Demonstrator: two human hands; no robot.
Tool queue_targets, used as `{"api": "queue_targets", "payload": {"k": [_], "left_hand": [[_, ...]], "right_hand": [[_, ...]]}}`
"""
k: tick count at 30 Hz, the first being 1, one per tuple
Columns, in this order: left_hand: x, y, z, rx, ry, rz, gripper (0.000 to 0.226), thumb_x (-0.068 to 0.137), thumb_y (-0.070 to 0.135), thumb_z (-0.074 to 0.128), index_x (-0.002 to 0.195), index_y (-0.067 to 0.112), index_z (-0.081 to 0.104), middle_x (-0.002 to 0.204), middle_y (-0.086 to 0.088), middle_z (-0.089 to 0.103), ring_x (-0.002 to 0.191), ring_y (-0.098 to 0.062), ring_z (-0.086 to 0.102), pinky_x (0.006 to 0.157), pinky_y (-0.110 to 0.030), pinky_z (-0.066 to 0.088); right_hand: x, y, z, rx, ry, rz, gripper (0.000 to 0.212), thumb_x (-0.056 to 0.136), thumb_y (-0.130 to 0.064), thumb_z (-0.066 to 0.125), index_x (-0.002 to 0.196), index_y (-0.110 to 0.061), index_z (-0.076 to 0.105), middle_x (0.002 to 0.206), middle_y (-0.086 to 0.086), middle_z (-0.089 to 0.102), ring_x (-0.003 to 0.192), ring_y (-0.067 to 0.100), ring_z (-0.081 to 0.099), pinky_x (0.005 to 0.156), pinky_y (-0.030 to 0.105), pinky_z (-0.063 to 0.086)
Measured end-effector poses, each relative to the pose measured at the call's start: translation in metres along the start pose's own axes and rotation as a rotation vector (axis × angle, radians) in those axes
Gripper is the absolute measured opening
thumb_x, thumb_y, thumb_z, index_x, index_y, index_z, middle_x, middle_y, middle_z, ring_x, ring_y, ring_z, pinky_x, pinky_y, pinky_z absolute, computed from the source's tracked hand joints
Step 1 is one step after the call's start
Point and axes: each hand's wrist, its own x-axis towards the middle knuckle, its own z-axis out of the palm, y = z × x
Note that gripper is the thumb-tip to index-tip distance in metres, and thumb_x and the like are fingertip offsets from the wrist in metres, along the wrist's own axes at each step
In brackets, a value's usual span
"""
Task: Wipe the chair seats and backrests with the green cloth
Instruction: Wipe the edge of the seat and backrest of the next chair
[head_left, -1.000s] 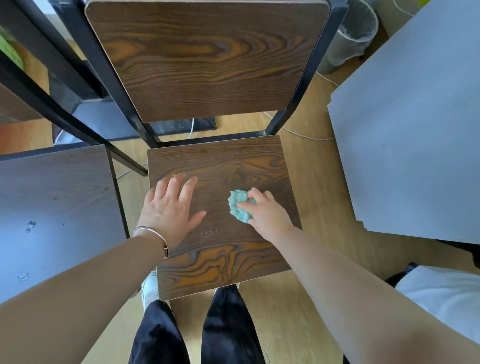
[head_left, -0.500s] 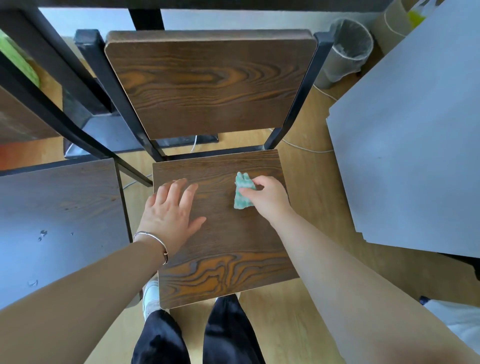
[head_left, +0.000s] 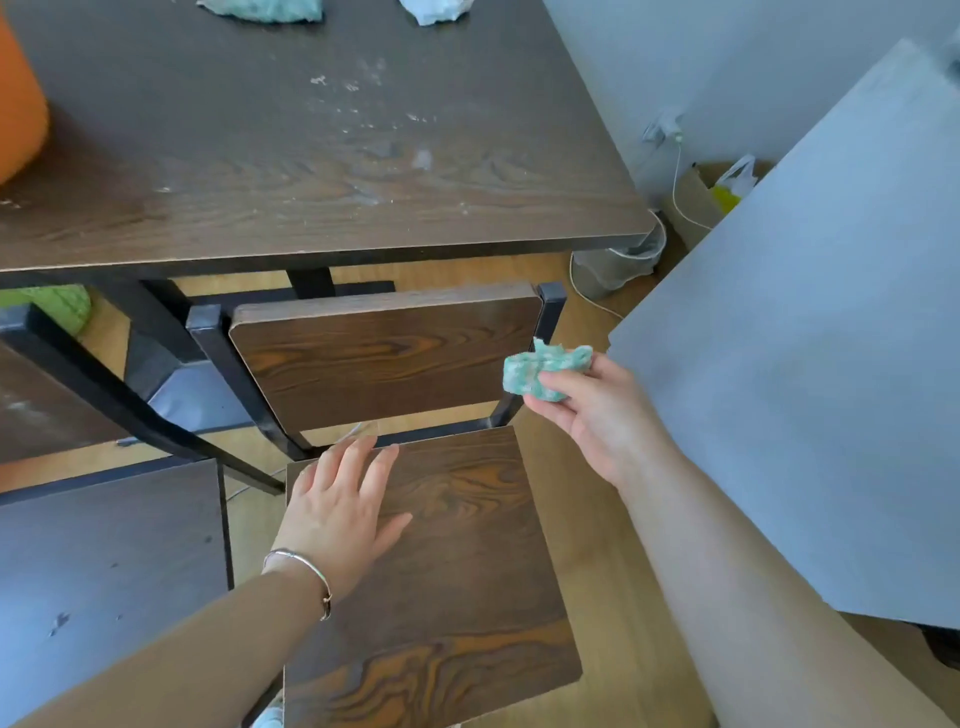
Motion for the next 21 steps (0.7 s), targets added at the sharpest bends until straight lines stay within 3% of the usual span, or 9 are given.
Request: {"api": "queue_targets", "payload": {"k": [5,8,10,15,18,21], "left_hand": [[0.004,0.0,0.007,-0.019,-0.036,-0.002,0.069,0.084,0.063,0.033,0.132,0.015,0.046,0.128,-0.012,0.054,0.112,-0.034,0.051,0.081,-0.049,0.053],[0.002,0.0,0.01,-0.028,-0.068,-0.012,0.073,0.093,0.066,0.009,0.131,0.016,0.045,0.129,-0.011,0.054,0.113,-0.032,0.049,0.082,-0.048,0.052],[0.001,-0.001,0.011,-0.037,-0.097,-0.026,0.076,0.092,0.066,0.004,0.13,0.016,0.045,0.128,-0.011,0.055,0.112,-0.032,0.05,0.082,-0.048,0.052],[0.002,-0.004,0.012,-0.036,-0.136,-0.034,0.072,0.092,0.066,0.01,0.13,0.016,0.046,0.127,-0.011,0.056,0.109,-0.033,0.054,0.082,-0.048,0.053],[0.006,-0.003,0.01,-0.04,-0.143,-0.015,0.067,0.083,0.063,0.034,0.13,0.016,0.046,0.127,-0.012,0.057,0.109,-0.033,0.054,0.082,-0.049,0.053],[0.011,-0.006,0.008,-0.011,-0.129,-0.002,0.07,0.079,0.061,0.037,0.13,0.014,0.048,0.126,-0.013,0.057,0.11,-0.035,0.054,0.082,-0.049,0.052]], "right_hand": [[0.013,-0.048,-0.008,-0.136,0.189,-0.137,0.04,0.081,-0.019,0.078,0.116,-0.02,0.06,0.11,-0.001,0.065,0.1,0.014,0.065,0.075,0.026,0.056],[0.019,-0.068,-0.009,-0.081,0.167,-0.16,0.039,0.082,-0.018,0.078,0.116,-0.019,0.059,0.111,0.001,0.064,0.1,0.015,0.065,0.071,0.023,0.055],[0.023,-0.079,-0.006,-0.093,0.15,-0.204,0.042,0.082,-0.013,0.077,0.119,-0.017,0.059,0.113,0.002,0.064,0.101,0.017,0.066,0.074,0.025,0.058],[0.045,-0.091,0.006,-0.234,0.161,-0.253,0.047,0.082,-0.001,0.073,0.124,-0.018,0.059,0.117,0.001,0.061,0.102,0.02,0.065,0.084,0.037,0.06],[0.057,-0.088,0.011,-0.532,0.26,-0.324,0.033,0.082,-0.015,0.076,0.113,-0.019,0.065,0.105,-0.003,0.066,0.096,0.015,0.065,0.082,0.038,0.06],[0.061,-0.085,0.017,-0.835,0.352,-0.468,0.032,0.083,-0.028,0.075,0.112,-0.018,0.067,0.104,-0.003,0.068,0.094,0.013,0.065,0.071,0.034,0.059]]}}
